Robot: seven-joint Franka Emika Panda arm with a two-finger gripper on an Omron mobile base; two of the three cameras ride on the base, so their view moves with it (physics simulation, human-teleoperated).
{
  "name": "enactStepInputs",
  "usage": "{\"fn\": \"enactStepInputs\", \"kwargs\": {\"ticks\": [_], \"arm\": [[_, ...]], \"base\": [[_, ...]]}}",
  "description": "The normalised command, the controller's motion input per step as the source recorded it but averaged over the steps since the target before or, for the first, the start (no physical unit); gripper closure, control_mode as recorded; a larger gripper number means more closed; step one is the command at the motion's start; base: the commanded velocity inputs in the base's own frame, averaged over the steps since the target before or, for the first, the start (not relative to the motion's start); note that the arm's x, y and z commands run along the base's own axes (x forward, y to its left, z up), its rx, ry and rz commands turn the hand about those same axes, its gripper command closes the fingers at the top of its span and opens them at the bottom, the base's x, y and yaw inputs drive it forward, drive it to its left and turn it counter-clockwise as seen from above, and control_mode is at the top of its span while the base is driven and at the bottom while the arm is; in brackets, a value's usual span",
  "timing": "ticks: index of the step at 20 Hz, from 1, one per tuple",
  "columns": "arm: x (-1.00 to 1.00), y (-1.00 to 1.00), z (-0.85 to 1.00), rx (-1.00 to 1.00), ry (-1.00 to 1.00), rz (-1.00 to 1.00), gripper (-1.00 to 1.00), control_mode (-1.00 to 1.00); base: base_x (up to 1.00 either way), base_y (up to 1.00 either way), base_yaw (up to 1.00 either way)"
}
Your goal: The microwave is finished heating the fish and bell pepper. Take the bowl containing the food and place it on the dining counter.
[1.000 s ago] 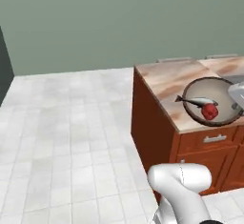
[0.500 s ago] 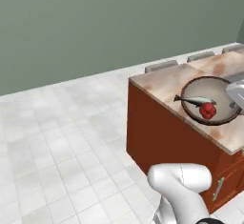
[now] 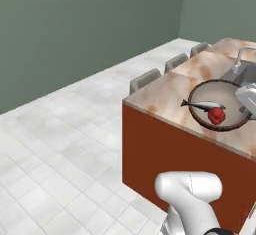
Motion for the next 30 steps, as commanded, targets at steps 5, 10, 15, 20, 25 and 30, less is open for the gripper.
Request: {"fn": "enactStepInputs", "kwargs": {"ticks": [5, 10, 15, 20, 25, 30], "arm": [[0.0, 0.0, 0.0, 0.0, 0.0, 0.0, 1.0, 1.0], [0.0, 0.0, 0.0, 0.0, 0.0, 0.0, 1.0, 1.0], [0.76, 0.2, 0.0, 0.0, 0.01, -0.13, 1.0, -1.0], [1.0, 0.06, -0.35, 0.0, 0.19, -0.11, 1.0, -1.0], [1.0, -0.29, -0.46, 0.1, 0.38, 0.0, 1.0, -1.0], [0.54, -0.31, -0.29, 0.17, 0.26, 0.02, 1.0, -1.0]], "base": [[0.87, 0.92, -0.66], [0.66, 0.97, -0.52], [0.13, 0.14, -0.06], [0.0, 0.0, 0.0], [0.0, 0.0, 0.0], [0.0, 0.0, 0.0]]}}
